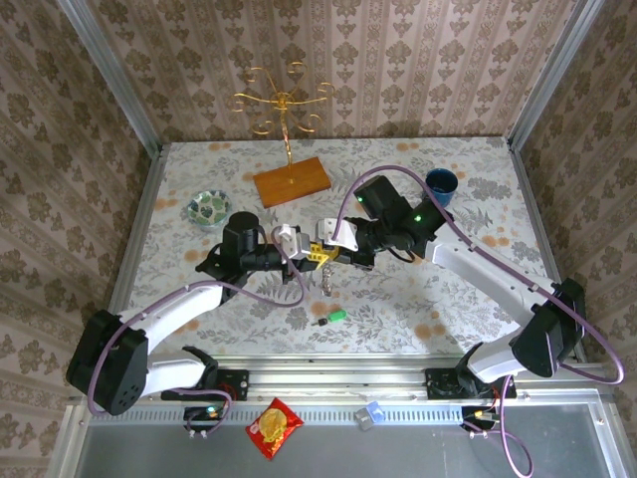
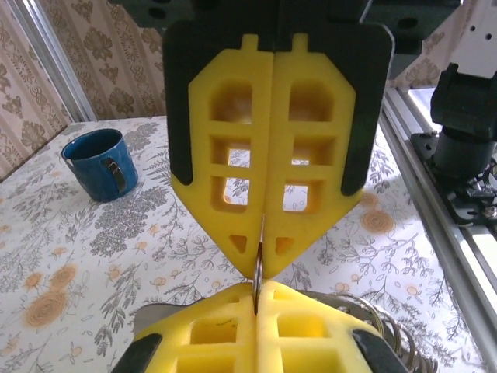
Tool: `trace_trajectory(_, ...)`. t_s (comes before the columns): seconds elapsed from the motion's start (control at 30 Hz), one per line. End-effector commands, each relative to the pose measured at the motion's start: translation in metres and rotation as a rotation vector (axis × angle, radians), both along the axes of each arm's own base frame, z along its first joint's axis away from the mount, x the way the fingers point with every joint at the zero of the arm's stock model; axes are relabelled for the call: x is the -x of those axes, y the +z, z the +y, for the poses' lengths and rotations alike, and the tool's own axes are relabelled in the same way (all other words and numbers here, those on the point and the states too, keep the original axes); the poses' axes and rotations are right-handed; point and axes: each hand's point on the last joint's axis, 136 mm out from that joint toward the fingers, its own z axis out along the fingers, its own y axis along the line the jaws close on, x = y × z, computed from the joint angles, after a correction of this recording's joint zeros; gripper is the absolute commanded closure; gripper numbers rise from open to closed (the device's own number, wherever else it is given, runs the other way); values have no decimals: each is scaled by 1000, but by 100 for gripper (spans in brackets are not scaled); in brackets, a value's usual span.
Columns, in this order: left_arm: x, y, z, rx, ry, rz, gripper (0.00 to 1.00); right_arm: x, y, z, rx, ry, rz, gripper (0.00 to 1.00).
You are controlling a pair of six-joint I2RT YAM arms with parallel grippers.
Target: Put the keys on the keyring
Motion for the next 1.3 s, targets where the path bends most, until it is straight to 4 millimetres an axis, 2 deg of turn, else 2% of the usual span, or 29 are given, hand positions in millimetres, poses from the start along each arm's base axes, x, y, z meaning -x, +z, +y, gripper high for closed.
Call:
trace_trajectory(0.0, 2, 10, -4, 10, -30, -22, 100, 6, 25, 7, -135, 18, 14, 100)
trace_trajectory(0.07, 4, 11, -3, 21, -32, -27, 100, 4, 36, 2, -226, -14, 25, 82)
trace_trajectory(0.13, 4, 14, -2, 52, -25, -33, 100, -2, 44, -4, -329, -39, 30, 75)
trace_trajectory(0.3, 4, 26, -1, 152, -13, -35, 100, -4, 48, -12, -514, -70, 42, 72)
trace_trajectory(0.47, 4, 31, 0, 219, -13, -27, 100, -3, 33, -9, -581, -72, 60, 71)
trace_trajectory(0.57, 5, 30, -1, 227, -26, -9, 100, -5, 31, -6, -603, -77, 73, 71)
trace_trajectory(0.9, 5, 35, -1, 263, -41, -3, 100, -5, 32, -2, -614, -56, 78, 78)
trace_trajectory(1.0, 5, 38, -2, 280, -46, -1, 100, -4, 33, -1, -615, -46, 81, 84)
trace_trajectory(1.1, 4, 38, -1, 283, -42, 3, 100, -3, 36, -1, -602, -32, 79, 100)
trace_trajectory(1.13, 2, 38, 0, 282, -35, 4, 100, -2, 37, -2, -592, -28, 75, 100)
trace_trajectory(1.17, 0, 37, 1, 280, -19, 6, 98, -2, 39, -2, -583, -24, 65, 100)
trace_trajectory(1.2, -4, 35, 2, 276, 2, 9, 83, -1, 38, -4, -563, -24, 60, 100)
trace_trajectory(1.23, -6, 33, 4, 268, 20, 7, 78, -1, 38, -5, -540, -24, 52, 100)
trace_trajectory(1.27, -8, 31, 4, 253, 31, 7, 77, -1, 37, -6, -513, -24, 44, 100)
